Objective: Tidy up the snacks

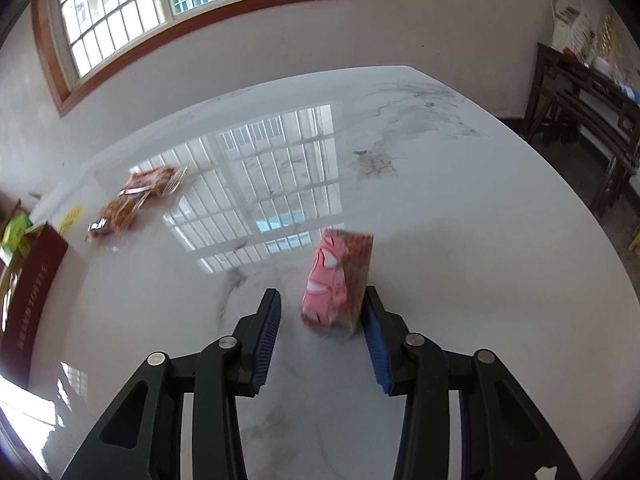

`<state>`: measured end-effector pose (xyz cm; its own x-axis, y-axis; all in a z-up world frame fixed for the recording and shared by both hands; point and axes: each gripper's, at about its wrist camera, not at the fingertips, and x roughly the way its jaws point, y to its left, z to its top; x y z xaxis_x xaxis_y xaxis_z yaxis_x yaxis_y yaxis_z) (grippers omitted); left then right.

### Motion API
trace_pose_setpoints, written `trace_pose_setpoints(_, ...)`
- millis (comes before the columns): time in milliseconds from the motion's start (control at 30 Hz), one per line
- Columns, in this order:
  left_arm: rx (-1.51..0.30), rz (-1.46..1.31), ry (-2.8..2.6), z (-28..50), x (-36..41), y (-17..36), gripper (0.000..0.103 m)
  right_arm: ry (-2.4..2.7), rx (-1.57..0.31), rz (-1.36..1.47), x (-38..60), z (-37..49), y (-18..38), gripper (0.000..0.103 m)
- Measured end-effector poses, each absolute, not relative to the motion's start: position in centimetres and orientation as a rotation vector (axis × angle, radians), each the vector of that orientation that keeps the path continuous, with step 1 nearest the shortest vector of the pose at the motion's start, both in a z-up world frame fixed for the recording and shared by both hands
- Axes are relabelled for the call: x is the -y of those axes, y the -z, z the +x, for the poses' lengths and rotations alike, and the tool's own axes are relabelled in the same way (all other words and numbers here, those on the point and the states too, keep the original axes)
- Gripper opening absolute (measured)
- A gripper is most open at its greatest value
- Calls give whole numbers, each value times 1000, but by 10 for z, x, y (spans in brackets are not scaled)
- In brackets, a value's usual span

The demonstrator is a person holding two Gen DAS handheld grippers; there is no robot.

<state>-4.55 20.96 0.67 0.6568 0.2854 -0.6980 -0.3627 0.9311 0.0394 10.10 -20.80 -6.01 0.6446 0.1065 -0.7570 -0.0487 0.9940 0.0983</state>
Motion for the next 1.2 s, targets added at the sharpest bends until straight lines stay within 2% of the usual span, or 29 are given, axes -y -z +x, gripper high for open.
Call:
trace_pose_setpoints(100,-770,-117,-372,-51,-215,-5,60,-90,-866,62,202,96,60,33)
trace_pose_setpoints(233,-774,-144,-371,-56,-223,-3,60,-94,-870,55,192,92,61,13)
trace_pose_setpoints(733,-810,-244,-341,-74,-244,7,60,-137,-903,183,205,83,57,9)
trace_pose_setpoints(800,-815,-255,-331,-74,-243,8,60,-140,-879,254,211,78,52,14)
trace_pose_setpoints(833,-820,-260,-322,-74,-243,8,60,-146,-852,314,217,74,48,30)
trace_pose_setpoints(867,-820,-260,-320,-75,-242,8,60,-152,-838,360,220,73,45,59)
trace_pose_setpoints(900,-821,-259,-318,-74,-240,8,60,-153,-829,397,222,74,42,73)
trace_pose_setpoints(933,-824,-255,-313,-74,-239,8,60,-135,-821,422,223,78,38,81)
trace_pose_setpoints(1200,-840,-225,-269,-70,-226,5,60,75,-919,428,210,120,29,78)
